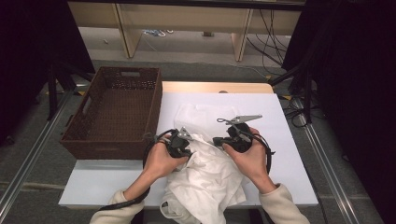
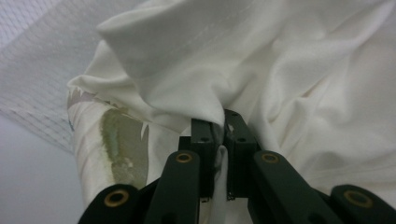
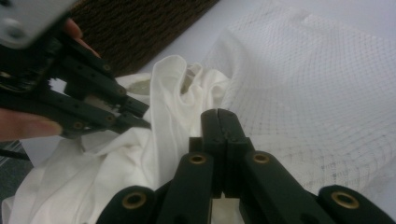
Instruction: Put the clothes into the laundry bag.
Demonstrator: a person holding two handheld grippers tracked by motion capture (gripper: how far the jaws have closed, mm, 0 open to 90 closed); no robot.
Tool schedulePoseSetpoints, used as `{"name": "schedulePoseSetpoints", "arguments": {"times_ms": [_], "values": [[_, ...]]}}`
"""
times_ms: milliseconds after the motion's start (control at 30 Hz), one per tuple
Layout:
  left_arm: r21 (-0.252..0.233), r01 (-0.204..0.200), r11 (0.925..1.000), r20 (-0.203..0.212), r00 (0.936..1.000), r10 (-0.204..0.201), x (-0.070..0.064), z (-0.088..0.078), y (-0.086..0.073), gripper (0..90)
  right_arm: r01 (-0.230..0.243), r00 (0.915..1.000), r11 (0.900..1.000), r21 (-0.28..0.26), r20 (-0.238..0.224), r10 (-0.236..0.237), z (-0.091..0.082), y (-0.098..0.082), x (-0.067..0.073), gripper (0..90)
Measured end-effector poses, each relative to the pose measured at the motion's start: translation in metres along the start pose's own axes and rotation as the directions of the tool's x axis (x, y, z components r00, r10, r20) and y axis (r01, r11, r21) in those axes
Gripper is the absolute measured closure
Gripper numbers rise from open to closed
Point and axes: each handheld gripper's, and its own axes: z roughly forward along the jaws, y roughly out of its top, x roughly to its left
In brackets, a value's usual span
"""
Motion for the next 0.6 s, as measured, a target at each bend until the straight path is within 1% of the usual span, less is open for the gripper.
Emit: {"name": "schedulePoseSetpoints", "arguments": {"times_ms": [67,100,133,167,200,233,267,300,333,367,400,433,467,500,533,567,600], "values": [[-0.048,-0.013,0.9988,0.013,0.9998,0.013,-0.009,-0.009,0.004,84.6,0.005,1.0000,1.000,-0.018,-0.002,-0.005,0.000,0.000,-0.001,90.0],[-0.080,-0.027,0.9964,0.012,0.9995,0.028,-0.018,-0.016,0.008,84.7,0.005,1.0000,1.000,-0.005,-0.002,-0.005,-0.002,0.001,-0.001,90.0],[-0.096,-0.044,0.9944,0.031,0.9984,0.048,-0.024,-0.020,0.010,84.6,0.023,0.9997,1.000,-0.015,-0.004,-0.023,-0.002,0.001,-0.004,90.0],[-0.115,-0.063,0.9914,0.023,0.9975,0.066,-0.034,-0.024,0.015,84.6,0.002,1.0000,1.000,-0.031,-0.001,-0.002,-0.001,0.001,-0.002,90.0],[-0.128,-0.091,0.9877,0.024,0.9952,0.094,-0.041,-0.024,0.018,84.6,0.006,1.0000,1.000,-0.023,0.003,-0.006,-0.003,0.002,-0.003,90.0],[-0.136,-0.117,0.9838,0.025,0.9923,0.121,-0.048,-0.022,0.022,84.6,-0.004,1.0000,1.000,-0.016,-0.008,0.004,-0.004,0.002,-0.003,90.0],[-0.125,-0.144,0.9817,0.003,0.9894,0.145,-0.054,-0.017,0.026,84.5,0.002,0.9999,1.000,-0.014,-0.013,-0.002,-0.005,0.002,-0.003,90.0],[-0.113,-0.150,0.9823,-0.001,0.9886,0.151,-0.055,-0.012,0.027,84.5,-0.007,1.0000,1.000,-0.020,-0.005,0.007,-0.006,0.002,0.000,90.0],[-0.104,-0.139,0.9848,0.005,0.9901,0.140,-0.056,-0.004,0.029,84.5,-0.007,0.9999,1.000,-0.021,-0.013,0.007,-0.007,0.002,0.000,90.0],[-0.077,-0.139,0.9872,-0.022,0.9902,0.138,-0.055,0.003,0.031,84.4,0.015,0.9998,0.999,-0.031,-0.012,-0.016,-0.006,0.002,-0.001,90.0],[-0.059,-0.140,0.9884,-0.024,0.9900,0.139,-0.052,0.013,0.031,84.4,0.002,1.0000,1.000,-0.023,-0.010,-0.002,-0.007,0.002,0.001,90.0],[-0.044,-0.133,0.9902,-0.025,0.9910,0.132,-0.050,0.022,0.031,84.4,-0.001,1.0000,1.000,-0.029,-0.009,0.001,-0.006,0.001,0.002,90.0],[-0.032,-0.101,0.9944,-0.024,0.9947,0.100,-0.047,0.032,0.031,84.4,0.007,0.9998,1.000,-0.015,-0.020,-0.007,-0.005,0.001,0.001,90.0],[-0.022,-0.096,0.9951,-0.024,0.9951,0.096,-0.046,0.036,0.031,84.3,0.014,0.9998,1.000,-0.013,-0.016,-0.014,-0.002,0.000,0.000,90.0],[-0.022,-0.091,0.9956,-0.024,0.9956,0.090,-0.045,0.039,0.032,84.2,0.010,0.9997,1.000,-0.005,-0.023,-0.010,-0.001,0.000,0.000,90.0],[-0.015,-0.094,0.9954,-0.028,0.9952,0.094,-0.044,0.039,0.033,84.0,0.011,0.9998,1.000,0.003,-0.019,-0.011,0.001,0.000,-0.001,90.0],[-0.015,-0.091,0.9958,-0.031,0.9954,0.090,-0.043,0.038,0.034,83.6,0.006,0.9999,1.000,-0.004,-0.014,-0.006,0.002,-0.001,-0.001,90.0]]}}
